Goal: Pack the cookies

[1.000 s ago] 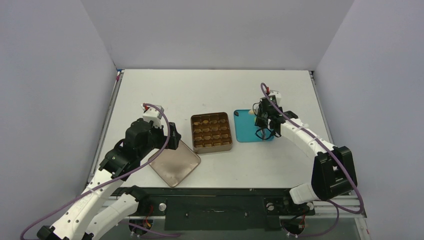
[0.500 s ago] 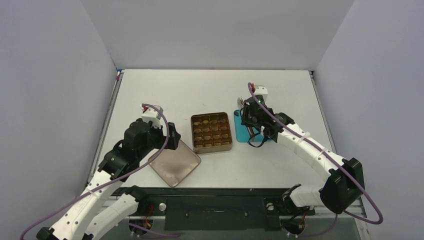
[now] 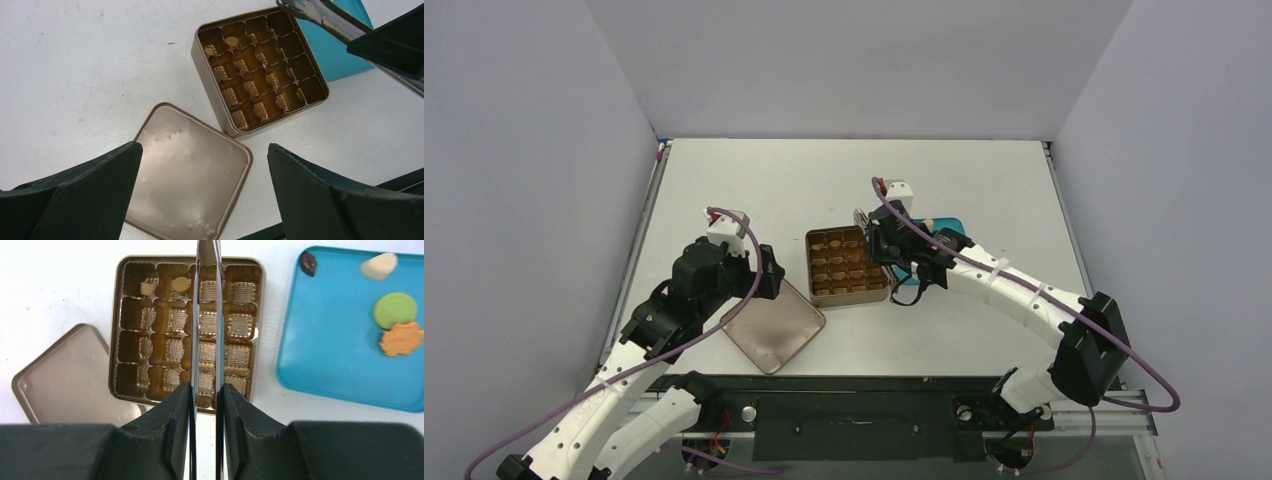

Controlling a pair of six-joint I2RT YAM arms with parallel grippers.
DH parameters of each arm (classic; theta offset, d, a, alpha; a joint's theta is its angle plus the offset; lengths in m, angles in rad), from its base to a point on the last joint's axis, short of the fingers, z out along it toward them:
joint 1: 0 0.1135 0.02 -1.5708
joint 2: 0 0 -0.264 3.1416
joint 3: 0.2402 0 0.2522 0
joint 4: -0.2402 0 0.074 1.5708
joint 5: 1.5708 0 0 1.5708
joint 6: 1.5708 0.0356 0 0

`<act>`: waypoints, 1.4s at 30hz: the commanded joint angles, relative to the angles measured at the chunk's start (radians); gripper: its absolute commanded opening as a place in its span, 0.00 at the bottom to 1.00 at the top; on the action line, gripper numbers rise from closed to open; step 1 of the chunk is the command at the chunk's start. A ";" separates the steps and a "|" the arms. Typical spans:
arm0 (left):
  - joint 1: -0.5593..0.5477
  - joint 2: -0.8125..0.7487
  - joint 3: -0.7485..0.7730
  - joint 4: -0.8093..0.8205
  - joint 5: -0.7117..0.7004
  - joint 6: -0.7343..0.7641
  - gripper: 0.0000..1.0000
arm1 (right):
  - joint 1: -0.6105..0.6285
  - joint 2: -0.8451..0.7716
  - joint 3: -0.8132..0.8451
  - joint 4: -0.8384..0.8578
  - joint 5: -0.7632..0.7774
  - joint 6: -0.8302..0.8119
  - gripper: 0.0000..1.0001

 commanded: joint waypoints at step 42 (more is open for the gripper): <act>0.006 -0.002 0.008 0.033 -0.018 0.000 0.97 | 0.077 0.072 0.052 0.020 0.078 0.048 0.36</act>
